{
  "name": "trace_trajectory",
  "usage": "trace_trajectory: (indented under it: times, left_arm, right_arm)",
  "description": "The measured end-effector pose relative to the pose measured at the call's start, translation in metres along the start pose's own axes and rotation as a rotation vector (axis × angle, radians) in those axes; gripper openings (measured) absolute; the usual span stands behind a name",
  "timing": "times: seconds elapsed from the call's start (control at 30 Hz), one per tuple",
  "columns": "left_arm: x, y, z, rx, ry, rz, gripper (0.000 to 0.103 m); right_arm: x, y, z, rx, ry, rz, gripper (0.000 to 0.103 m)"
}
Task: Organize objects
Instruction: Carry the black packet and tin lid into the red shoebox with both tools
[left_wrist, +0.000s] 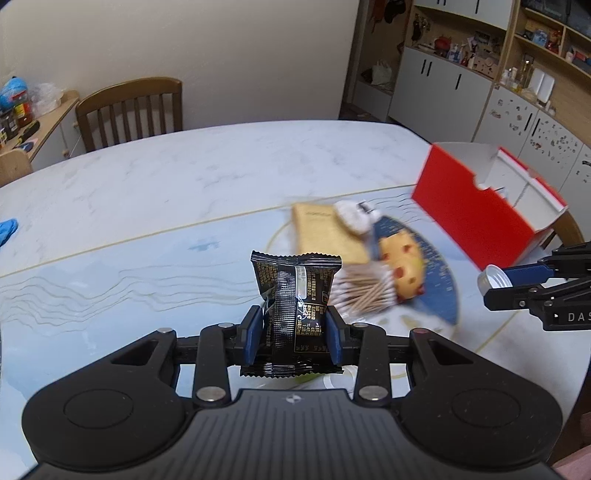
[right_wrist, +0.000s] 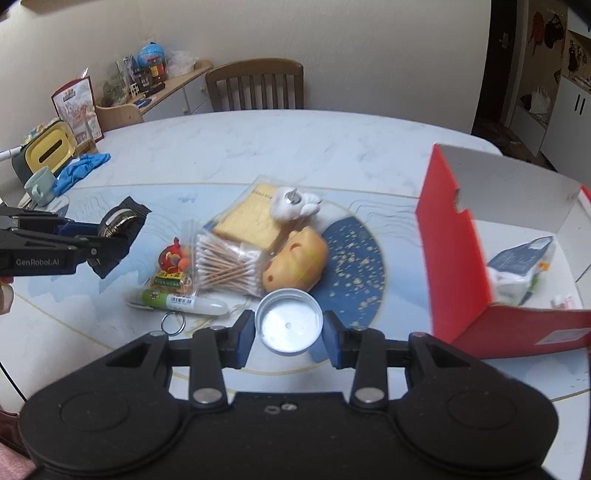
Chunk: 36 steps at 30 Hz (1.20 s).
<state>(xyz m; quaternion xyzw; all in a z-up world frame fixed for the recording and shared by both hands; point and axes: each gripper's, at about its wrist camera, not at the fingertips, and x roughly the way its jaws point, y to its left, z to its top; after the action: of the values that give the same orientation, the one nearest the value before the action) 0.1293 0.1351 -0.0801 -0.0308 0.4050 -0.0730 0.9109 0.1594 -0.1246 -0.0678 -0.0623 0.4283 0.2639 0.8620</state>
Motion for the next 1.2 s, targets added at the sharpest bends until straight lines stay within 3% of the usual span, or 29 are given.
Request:
trace_trajectory:
  times: [0.5, 1.2]
  left_arm:
    - [-0.006, -0.104, 0.038, 0.084, -0.036, -0.113, 0.035]
    - [0.054, -0.252, 0.094, 0.216, -0.031, -0.206, 0.035]
  right_arm:
    - [-0.054, -0.059, 0.001, -0.036, -0.041, -0.01, 0.038]
    - [-0.08, -0.207, -0.003, 0.086, -0.113, -0.113, 0.038]
